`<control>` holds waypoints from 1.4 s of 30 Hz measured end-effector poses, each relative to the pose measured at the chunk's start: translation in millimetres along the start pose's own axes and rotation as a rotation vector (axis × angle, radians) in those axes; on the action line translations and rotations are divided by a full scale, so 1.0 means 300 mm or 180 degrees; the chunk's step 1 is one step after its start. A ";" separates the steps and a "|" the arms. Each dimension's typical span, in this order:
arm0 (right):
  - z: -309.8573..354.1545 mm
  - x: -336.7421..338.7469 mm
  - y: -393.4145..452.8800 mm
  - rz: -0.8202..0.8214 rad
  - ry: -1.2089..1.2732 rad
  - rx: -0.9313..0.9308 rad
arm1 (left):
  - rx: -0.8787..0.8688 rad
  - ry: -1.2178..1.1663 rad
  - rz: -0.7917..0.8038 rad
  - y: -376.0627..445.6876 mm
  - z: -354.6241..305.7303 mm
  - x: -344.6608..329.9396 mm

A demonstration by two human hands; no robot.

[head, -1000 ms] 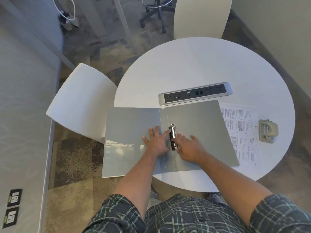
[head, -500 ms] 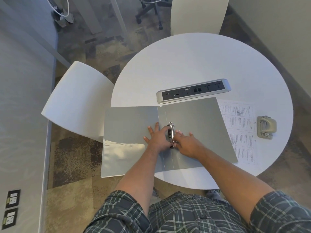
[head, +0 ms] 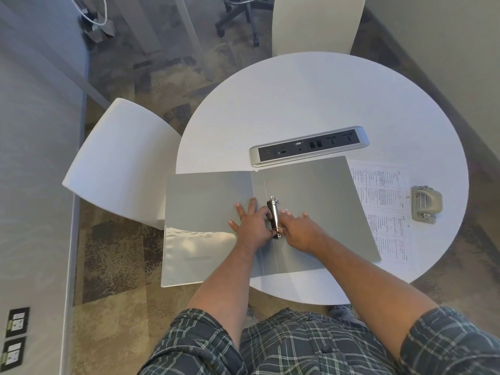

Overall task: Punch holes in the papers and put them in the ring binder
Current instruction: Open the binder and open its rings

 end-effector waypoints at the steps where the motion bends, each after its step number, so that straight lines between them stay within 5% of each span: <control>1: -0.007 -0.005 0.004 -0.0007 0.0023 -0.0019 | -0.0010 0.0006 -0.0037 -0.001 -0.001 -0.003; 21: -0.009 0.001 0.002 0.0016 0.0138 -0.0045 | -0.0037 -0.0166 0.0600 -0.003 0.016 -0.012; 42: -0.030 0.057 -0.053 -0.0354 0.1440 0.0077 | -0.0111 -0.0389 0.0885 0.032 0.039 -0.030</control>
Point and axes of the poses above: each hand's wrist, its own y-axis towards the middle knuckle, its own x-axis out of the back of the hand, z = x × y, the point moved 7 cm from there along y, towards the middle knuckle, and after that the axes turned 15 degrees about x, right-handed, at the moved point
